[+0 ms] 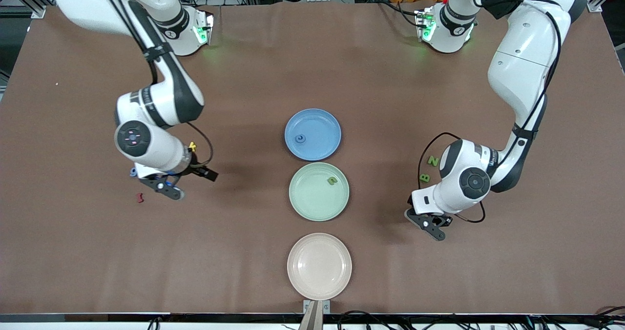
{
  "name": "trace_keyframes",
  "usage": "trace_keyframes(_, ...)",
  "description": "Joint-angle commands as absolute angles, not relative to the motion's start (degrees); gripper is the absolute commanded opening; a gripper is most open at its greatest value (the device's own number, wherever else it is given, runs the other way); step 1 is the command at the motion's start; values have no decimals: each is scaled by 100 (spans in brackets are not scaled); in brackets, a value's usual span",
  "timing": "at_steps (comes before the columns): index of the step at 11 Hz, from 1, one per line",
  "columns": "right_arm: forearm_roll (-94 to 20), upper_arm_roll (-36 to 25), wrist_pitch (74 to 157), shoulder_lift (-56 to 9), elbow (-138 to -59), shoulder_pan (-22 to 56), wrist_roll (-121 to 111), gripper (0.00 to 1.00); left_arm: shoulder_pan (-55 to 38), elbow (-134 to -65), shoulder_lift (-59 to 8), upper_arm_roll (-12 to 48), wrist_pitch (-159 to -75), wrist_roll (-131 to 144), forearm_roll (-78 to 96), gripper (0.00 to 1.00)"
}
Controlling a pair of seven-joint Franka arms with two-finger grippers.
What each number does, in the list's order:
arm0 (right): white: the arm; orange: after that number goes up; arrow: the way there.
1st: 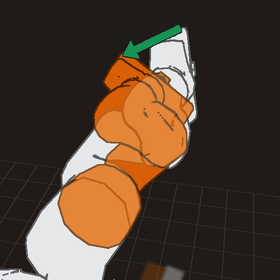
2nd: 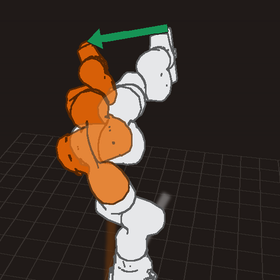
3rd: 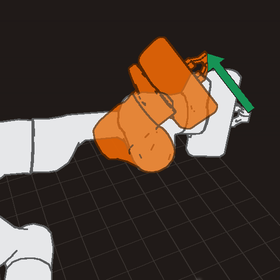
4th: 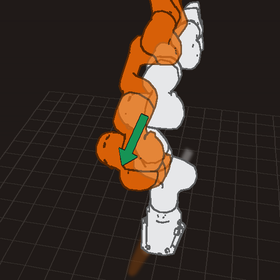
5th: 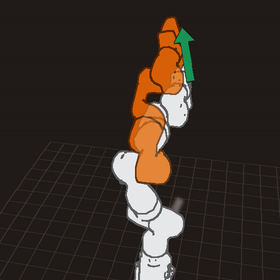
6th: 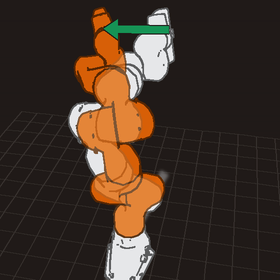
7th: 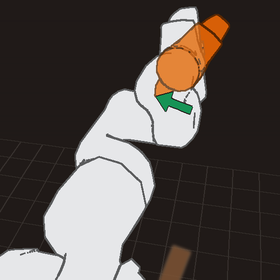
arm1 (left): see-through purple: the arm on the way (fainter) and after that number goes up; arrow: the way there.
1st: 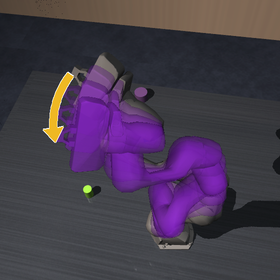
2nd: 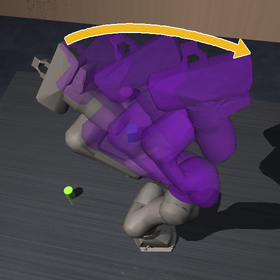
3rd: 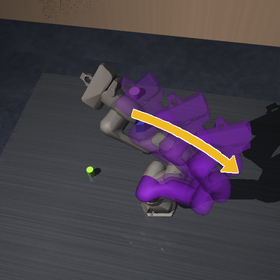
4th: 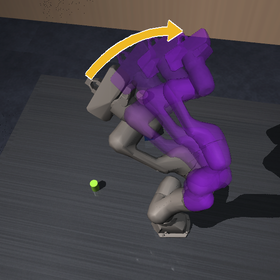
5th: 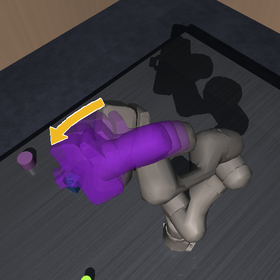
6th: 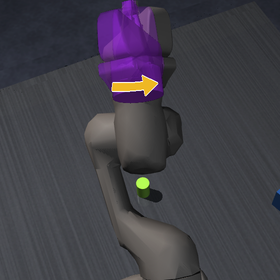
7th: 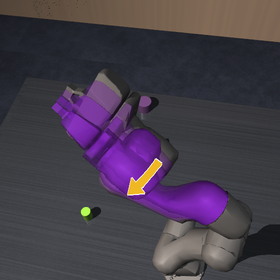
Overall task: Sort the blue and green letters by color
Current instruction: 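Grasp green d with the left gripper while the right gripper places c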
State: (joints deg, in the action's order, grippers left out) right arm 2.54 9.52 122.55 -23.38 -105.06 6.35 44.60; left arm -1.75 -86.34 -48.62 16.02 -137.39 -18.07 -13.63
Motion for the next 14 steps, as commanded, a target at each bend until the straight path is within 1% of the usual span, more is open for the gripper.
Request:
trace_keyframes(1, 237, 1055, 13591, -1461, -12194, 36, 4535, 100, -202, -8394, -4992, 1582, -13755, -1916, -1424, 34)
trace_keyframes(2, 246, 1046, 14180, -1337, -12669, -113, 4561, 100, -202, -8402, -4992, 1582, -13755, -1907, -1433, 18)
trace_keyframes(3, 246, 1046, 14560, -1310, -12909, -306, 4570, 100, -211, -8402, -5018, 1582, -13755, -1855, -1424, 12)
trace_keyframes(5, 255, 1046, 14678, -1371, -13034, -509, 4762, 100, -255, -8402, -5019, 1582, -13755, -1819, -1406, 13)
trace_keyframes(6, 246, 1046, 14678, -1388, -13095, -597, 4790, 100, -255, -8411, -5027, 1582, -13755, -1811, -1406, 16)
trace_keyframes(8, 255, 1046, 14747, -1581, -13149, -659, 4895, 100, -255, -8411, -5062, 1582, -13755, -1802, -1406, 15)
trace_keyframes(9, 246, 1046, 14896, -1747, -13140, -703, 4904, 100, -255, -8411, -5054, 1582, -13755, -1802, -1398, 13)
trace_keyframes(11, 246, 1046, 15195, -2047, -13148, -703, 4913, 100, -264, -8402, -5010, 1591, -13746, -1645, -1389, 4)
trace_keyframes(14, 246, 1046, 15301, -2241, -13148, -659, 4931, 100, -272, -8402, -4922, 1643, -13702, -1521, -1048, 3)
